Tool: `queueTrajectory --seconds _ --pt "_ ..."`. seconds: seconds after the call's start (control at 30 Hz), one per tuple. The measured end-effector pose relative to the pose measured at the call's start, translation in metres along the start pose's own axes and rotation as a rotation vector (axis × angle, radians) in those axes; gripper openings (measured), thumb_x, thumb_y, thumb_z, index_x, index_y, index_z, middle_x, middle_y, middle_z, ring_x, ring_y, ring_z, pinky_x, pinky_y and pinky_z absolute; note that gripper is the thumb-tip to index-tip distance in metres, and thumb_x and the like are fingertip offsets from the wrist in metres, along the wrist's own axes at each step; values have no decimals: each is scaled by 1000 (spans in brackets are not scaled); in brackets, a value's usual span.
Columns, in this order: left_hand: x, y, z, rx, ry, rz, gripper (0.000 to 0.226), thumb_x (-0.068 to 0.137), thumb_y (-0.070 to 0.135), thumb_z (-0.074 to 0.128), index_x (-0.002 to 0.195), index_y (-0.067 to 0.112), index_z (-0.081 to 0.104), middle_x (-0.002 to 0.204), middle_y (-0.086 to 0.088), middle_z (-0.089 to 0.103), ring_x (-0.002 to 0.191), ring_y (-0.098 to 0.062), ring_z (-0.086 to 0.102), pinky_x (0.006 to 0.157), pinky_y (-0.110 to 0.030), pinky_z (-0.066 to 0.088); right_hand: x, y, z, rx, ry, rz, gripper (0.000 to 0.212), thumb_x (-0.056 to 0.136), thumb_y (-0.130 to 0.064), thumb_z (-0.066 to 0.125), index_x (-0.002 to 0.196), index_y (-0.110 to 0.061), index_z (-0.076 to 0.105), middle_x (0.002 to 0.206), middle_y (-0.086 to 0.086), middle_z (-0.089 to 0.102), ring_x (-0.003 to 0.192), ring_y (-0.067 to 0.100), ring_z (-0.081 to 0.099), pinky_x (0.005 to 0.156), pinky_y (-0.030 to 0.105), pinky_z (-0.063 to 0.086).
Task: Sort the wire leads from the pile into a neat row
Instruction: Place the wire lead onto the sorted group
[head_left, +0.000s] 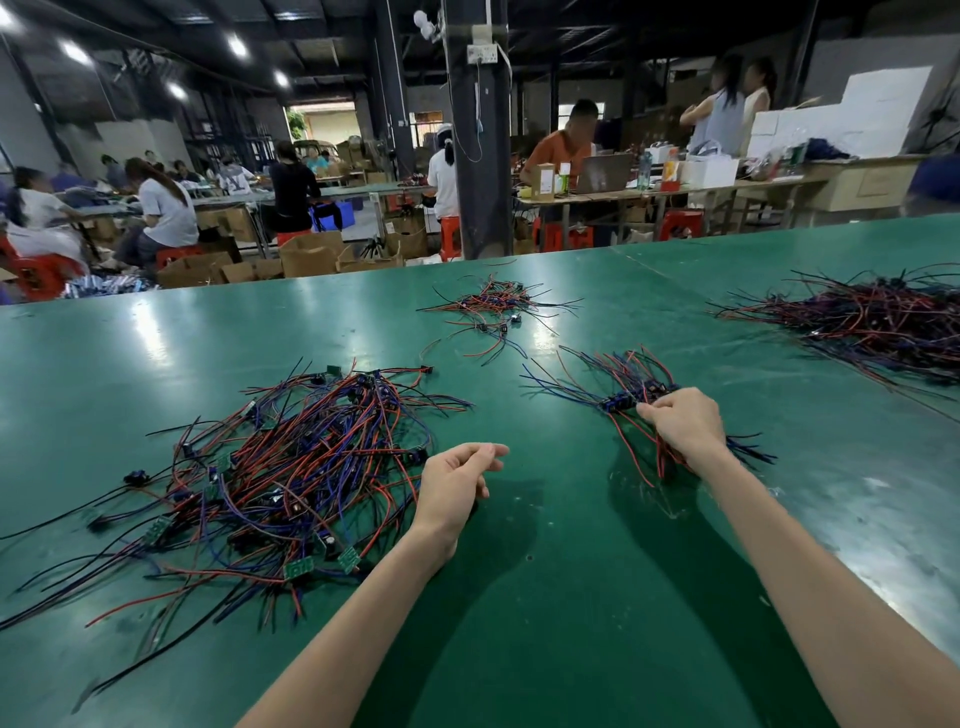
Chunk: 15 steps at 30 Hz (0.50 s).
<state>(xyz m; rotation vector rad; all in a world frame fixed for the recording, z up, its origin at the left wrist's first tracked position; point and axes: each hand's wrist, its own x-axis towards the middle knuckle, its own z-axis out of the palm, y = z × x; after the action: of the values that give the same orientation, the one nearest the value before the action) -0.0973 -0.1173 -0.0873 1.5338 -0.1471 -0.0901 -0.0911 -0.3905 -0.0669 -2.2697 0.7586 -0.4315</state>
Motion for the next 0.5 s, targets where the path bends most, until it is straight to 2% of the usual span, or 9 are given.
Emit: queueTrajectory --seconds 0.13,0.23,0.3,0.37,0.43,0.5 --pt "-2 0 0 59 0 28 26 94 14 56 78 20 75 68 5 66 48 -7 44 61 -23 42 -5 -1 -1 -171 52 7 23 87 -33 68 85 -11 74 91 14 68 77 29 56 69 29 43" --pt "-7 0 4 219 16 118 23 93 15 56 78 21 73 69 7 66 48 -2 48 55 -16 42 -11 -5 -1 -302 119 -21 19 86 -26 69 92 -8 69 89 13 62 79 30 58 70 32 47" --pt "-12 0 7 395 35 235 19 93 17 57 83 19 72 74 10 66 58 1 54 60 -13 43 -15 -6 -1 -353 148 -61 20 88 -21 67 99 -5 62 99 15 60 85 32 60 70 34 46" --pt "-18 -1 9 606 72 394 18 94 18 55 89 13 72 81 7 65 74 -7 59 71 -19 45 -20 -9 1 -371 183 -128 22 90 -18 64 105 -4 57 108 17 55 87 35 61 69 35 42" --pt "-22 -1 8 839 105 517 22 97 21 50 97 11 69 89 0 64 84 -16 58 77 -28 46 -27 -14 4 -357 217 -217 20 91 -17 60 106 -3 57 109 18 52 86 37 61 68 35 41" --pt "-20 4 4 1079 139 554 27 98 19 42 113 13 63 103 -3 62 98 -19 54 83 -29 44 -36 -21 8 -333 232 -307 19 92 -16 57 105 -3 59 108 17 53 85 36 61 67 33 39"
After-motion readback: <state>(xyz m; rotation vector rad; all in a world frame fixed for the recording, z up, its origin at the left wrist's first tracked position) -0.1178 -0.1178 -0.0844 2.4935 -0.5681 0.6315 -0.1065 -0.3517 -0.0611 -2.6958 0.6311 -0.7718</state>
